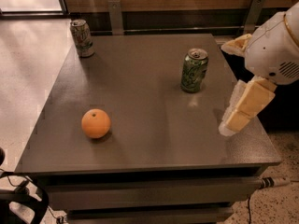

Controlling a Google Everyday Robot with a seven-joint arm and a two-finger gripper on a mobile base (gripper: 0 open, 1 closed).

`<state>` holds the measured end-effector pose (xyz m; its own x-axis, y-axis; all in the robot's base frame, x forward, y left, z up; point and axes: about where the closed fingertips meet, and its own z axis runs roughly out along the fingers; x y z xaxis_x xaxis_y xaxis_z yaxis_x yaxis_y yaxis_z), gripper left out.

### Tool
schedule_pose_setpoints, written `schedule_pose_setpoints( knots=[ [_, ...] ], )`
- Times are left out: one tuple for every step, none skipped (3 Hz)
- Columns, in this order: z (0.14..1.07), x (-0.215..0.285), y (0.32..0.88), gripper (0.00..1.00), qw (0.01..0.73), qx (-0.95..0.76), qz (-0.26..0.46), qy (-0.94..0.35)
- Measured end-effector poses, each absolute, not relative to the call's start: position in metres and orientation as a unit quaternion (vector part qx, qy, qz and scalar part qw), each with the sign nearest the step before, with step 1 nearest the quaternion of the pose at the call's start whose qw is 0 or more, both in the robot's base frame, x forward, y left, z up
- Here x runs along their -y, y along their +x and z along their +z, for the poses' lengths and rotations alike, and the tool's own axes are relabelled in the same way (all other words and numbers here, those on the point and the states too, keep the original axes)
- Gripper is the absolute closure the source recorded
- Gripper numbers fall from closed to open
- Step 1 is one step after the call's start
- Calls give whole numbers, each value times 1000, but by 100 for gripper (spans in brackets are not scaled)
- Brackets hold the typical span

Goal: Move orange near 7up can

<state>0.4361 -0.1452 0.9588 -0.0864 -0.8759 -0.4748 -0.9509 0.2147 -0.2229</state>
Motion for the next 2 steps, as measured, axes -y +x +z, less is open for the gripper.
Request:
schedule_pose_setpoints(
  knots=[
    [940,102,431,0,294,-718,123,-619],
    [920,59,435,0,318,-703,172,-613]
  ],
)
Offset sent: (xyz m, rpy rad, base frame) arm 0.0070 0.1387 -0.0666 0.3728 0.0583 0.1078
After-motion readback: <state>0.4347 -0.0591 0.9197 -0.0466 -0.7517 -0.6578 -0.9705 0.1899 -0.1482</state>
